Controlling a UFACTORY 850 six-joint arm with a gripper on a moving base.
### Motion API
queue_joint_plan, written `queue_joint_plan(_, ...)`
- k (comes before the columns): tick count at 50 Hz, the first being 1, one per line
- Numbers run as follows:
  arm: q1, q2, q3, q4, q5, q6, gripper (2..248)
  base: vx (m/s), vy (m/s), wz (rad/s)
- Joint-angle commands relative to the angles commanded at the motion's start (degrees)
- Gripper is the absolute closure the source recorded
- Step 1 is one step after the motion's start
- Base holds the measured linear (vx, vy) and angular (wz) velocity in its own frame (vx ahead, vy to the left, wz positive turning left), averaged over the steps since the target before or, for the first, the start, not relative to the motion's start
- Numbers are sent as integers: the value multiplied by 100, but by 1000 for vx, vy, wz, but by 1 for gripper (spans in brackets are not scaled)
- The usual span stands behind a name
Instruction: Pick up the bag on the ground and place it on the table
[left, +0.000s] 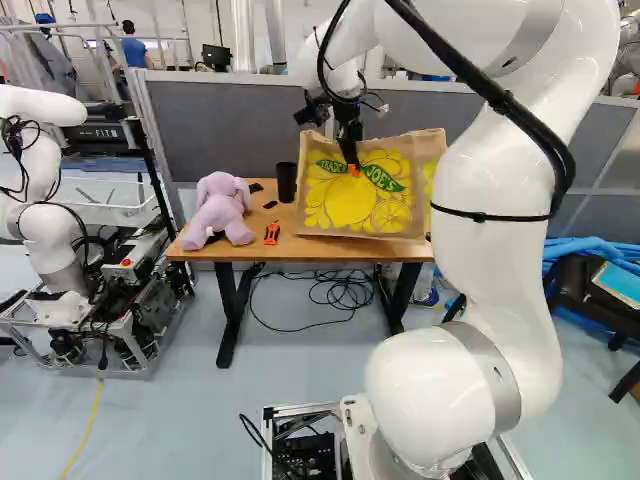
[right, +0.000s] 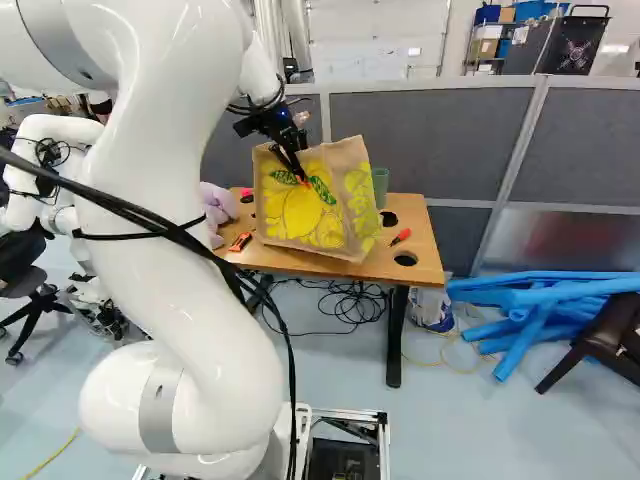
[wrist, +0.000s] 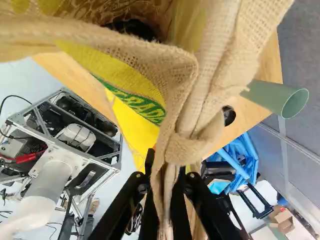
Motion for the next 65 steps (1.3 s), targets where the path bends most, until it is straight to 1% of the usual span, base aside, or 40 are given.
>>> queue_joint_plan(7, -32, -25, -33, 0, 0, 0, 228, 0, 0, 0)
queue_joint_plan(8, -37, -29, -38, 0, 0, 0, 210, 0, 0, 0)
queue_joint_plan(13, -60, -48, -61, 0, 0, 0, 210, 0, 0, 0)
queue_joint_plan(14, -64, -51, -66, 0, 0, 0, 176, 0, 0, 0)
queue_joint_plan(18, -83, -66, -85, 0, 0, 0, 176, 0, 0, 0)
queue_joint_plan(19, -87, -70, -90, 0, 0, 0, 140, 0, 0, 0)
queue_joint_plan(23, -106, -85, -109, 0, 0, 0, 140, 0, 0, 0)
queue_joint_plan(24, -110, -88, -114, 0, 0, 0, 104, 0, 0, 0)
queue_joint_plan(28, -128, -103, -133, 0, 0, 0, 104, 0, 0, 0)
queue_joint_plan(29, -133, -106, -137, 0, 0, 0, 67, 0, 0, 0)
queue_joint_plan(34, -153, -116, -150, 0, 0, 0, 67, 0, 0, 0)
queue_joint_plan(35, -156, -114, -151, 0, 0, 0, 31, 0, 0, 0)
queue_joint_plan(39, -162, -86, -157, 0, 0, 0, 31, 0, 0, 0)
queue_joint_plan(40, -163, -76, -158, 0, 0, 0, 3, 0, 0, 0)
queue_joint_plan(65, -167, 248, -209, 0, 0, 0, 3, 0, 0, 0)
